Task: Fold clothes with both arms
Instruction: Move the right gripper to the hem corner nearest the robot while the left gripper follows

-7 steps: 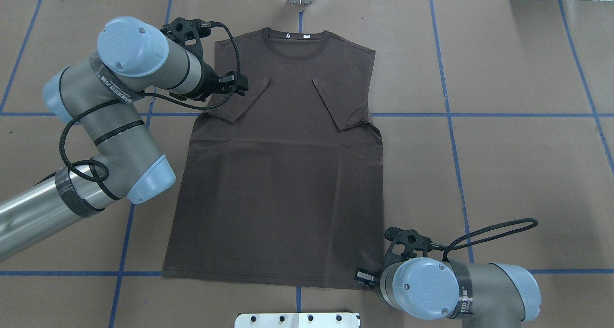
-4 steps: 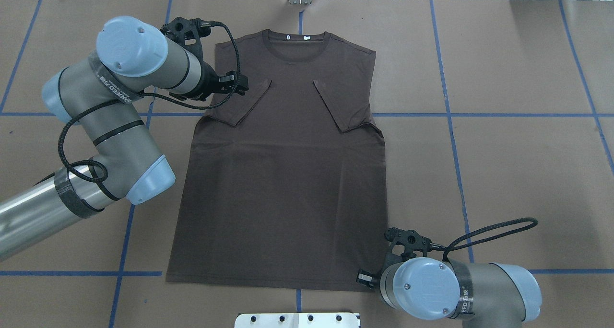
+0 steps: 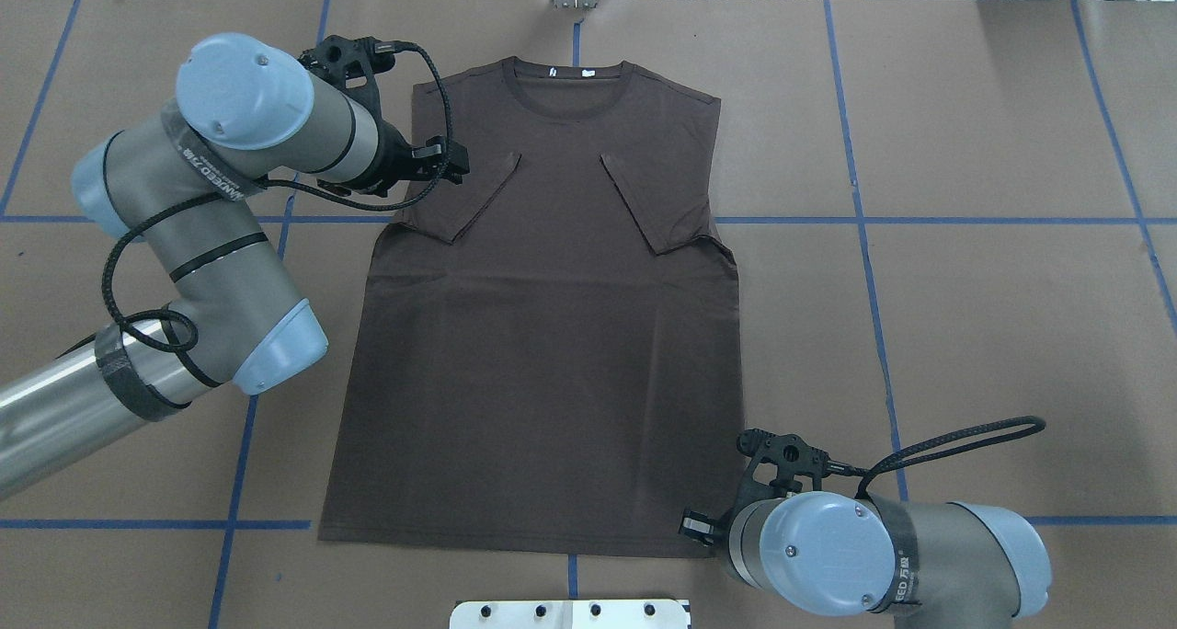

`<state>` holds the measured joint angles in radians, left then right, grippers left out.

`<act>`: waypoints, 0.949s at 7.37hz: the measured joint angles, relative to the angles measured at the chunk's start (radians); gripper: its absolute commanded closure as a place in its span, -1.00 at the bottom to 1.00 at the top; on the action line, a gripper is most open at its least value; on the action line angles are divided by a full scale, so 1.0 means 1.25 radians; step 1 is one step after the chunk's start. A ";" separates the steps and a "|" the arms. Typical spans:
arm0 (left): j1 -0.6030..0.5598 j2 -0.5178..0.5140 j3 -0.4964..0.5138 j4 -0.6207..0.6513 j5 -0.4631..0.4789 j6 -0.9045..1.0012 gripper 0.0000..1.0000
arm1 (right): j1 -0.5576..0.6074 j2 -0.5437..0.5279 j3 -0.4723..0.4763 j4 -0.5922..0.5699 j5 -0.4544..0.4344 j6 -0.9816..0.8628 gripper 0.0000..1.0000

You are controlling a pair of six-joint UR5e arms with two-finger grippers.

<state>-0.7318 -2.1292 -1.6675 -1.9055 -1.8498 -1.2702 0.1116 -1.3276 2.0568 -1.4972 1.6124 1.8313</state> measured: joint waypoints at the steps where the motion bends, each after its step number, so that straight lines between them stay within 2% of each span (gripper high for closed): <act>1: 0.004 0.051 -0.049 -0.002 -0.008 -0.051 -1.00 | 0.004 -0.001 0.012 0.000 -0.009 -0.003 1.00; 3: 0.058 0.200 -0.197 0.000 -0.011 -0.178 -0.98 | 0.017 -0.001 0.032 0.000 -0.014 -0.010 1.00; 4: 0.112 0.276 -0.261 0.000 0.013 -0.249 -0.98 | 0.022 -0.001 0.039 0.000 -0.015 -0.012 1.00; 5: 0.178 0.335 -0.302 0.000 0.054 -0.322 -0.98 | 0.027 0.000 0.044 0.005 -0.015 -0.015 1.00; 7: 0.327 0.405 -0.327 -0.001 0.146 -0.468 -0.98 | 0.037 0.000 0.050 0.024 -0.012 -0.041 1.00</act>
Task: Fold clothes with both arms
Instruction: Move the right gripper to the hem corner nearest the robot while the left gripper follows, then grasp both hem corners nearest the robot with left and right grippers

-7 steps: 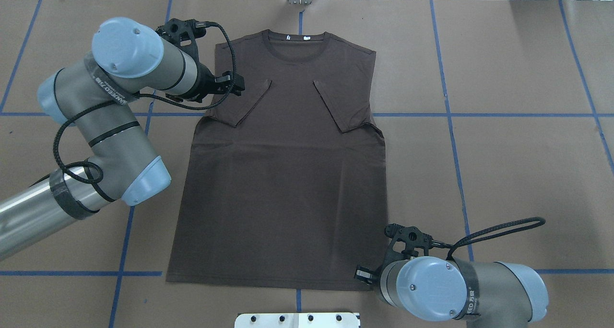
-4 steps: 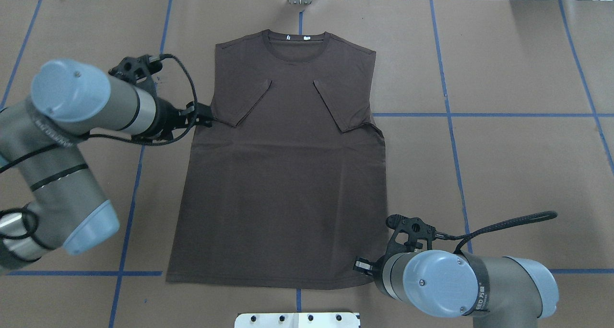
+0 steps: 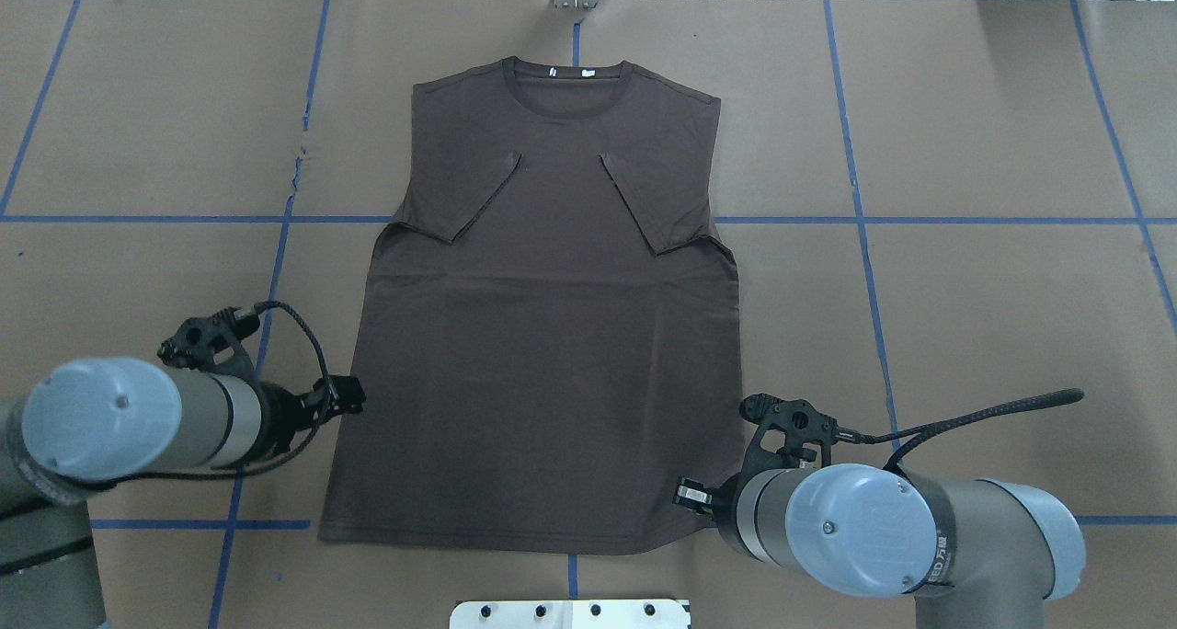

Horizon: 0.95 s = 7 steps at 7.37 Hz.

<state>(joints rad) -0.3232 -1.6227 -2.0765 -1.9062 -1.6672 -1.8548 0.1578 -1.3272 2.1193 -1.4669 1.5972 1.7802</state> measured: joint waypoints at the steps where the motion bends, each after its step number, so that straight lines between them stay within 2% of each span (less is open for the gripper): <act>1: 0.063 0.012 -0.002 0.000 0.031 -0.061 -0.95 | 0.003 0.001 0.002 0.006 0.003 -0.017 1.00; 3: 0.128 0.017 -0.003 0.012 0.055 -0.119 -0.86 | 0.006 0.004 0.004 0.011 0.005 -0.031 1.00; 7: 0.137 0.021 -0.003 0.044 0.065 -0.126 -0.73 | 0.010 0.009 0.005 0.011 0.007 -0.033 1.00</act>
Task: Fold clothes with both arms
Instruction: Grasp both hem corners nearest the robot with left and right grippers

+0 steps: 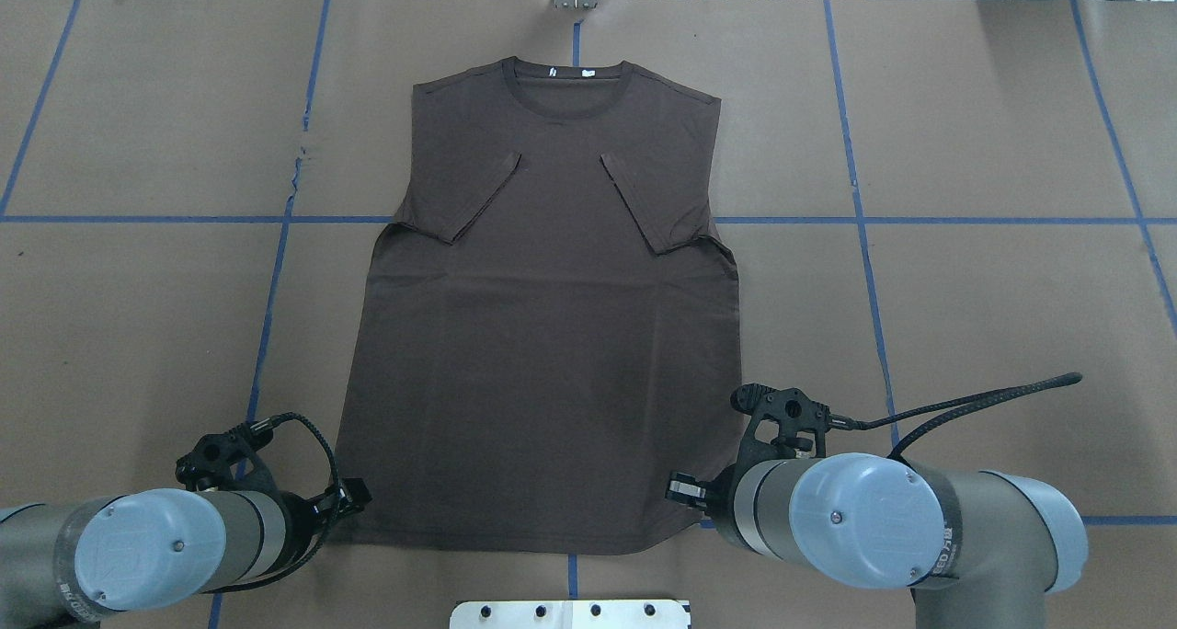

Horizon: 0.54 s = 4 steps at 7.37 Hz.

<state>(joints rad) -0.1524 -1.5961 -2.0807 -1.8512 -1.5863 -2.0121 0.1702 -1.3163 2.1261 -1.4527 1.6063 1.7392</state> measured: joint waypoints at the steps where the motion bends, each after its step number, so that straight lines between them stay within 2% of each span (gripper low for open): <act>1: 0.001 -0.001 0.000 0.011 0.000 0.001 -0.65 | 0.000 0.000 0.000 0.000 0.001 0.000 1.00; 2: 0.003 -0.001 0.001 0.016 0.000 0.000 -0.48 | 0.001 0.000 0.000 0.000 0.001 -0.001 1.00; 4: 0.005 -0.006 0.001 0.020 0.000 -0.002 0.06 | 0.001 -0.001 0.000 0.000 0.001 0.000 1.00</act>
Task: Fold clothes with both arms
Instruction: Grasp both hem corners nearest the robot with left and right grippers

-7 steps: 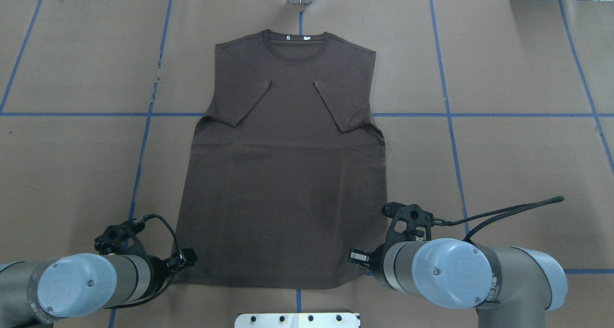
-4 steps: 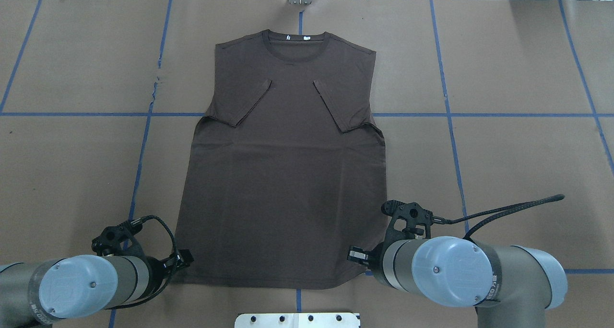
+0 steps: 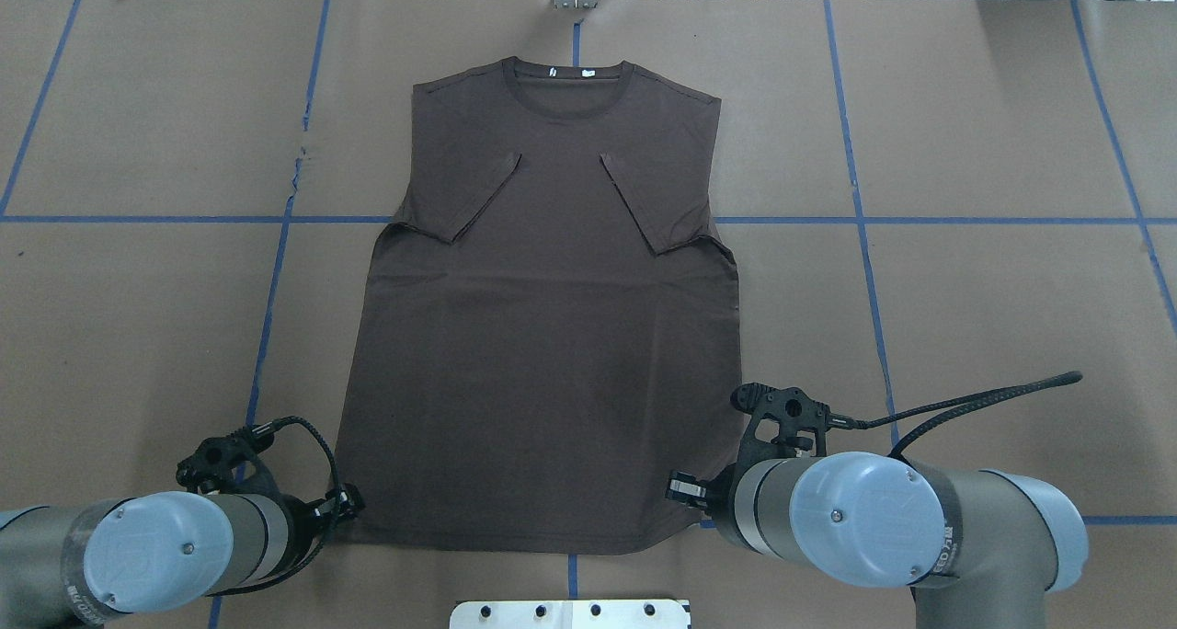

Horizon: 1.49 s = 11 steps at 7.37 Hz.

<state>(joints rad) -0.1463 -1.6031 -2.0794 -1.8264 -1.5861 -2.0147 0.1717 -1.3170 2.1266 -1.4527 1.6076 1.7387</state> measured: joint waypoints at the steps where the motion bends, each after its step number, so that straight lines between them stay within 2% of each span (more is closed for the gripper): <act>1: 0.000 -0.002 0.000 0.001 0.000 -0.001 0.28 | 0.000 0.000 0.000 0.000 0.000 0.000 1.00; 2: 0.000 -0.003 0.001 0.001 0.000 -0.001 0.34 | 0.001 0.000 0.001 0.000 0.001 0.001 1.00; 6: 0.002 -0.010 -0.001 0.011 0.004 -0.013 1.00 | 0.003 -0.002 0.003 0.000 0.002 0.000 1.00; 9: 0.000 -0.020 -0.008 0.024 0.003 -0.015 1.00 | 0.006 -0.005 0.005 0.000 0.004 0.000 1.00; 11: -0.006 -0.013 -0.048 0.049 0.002 -0.012 1.00 | 0.027 -0.010 0.016 0.000 0.036 -0.002 1.00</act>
<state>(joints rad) -0.1540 -1.6190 -2.1398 -1.7652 -1.5835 -2.0297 0.2055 -1.3290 2.1460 -1.4527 1.6531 1.7367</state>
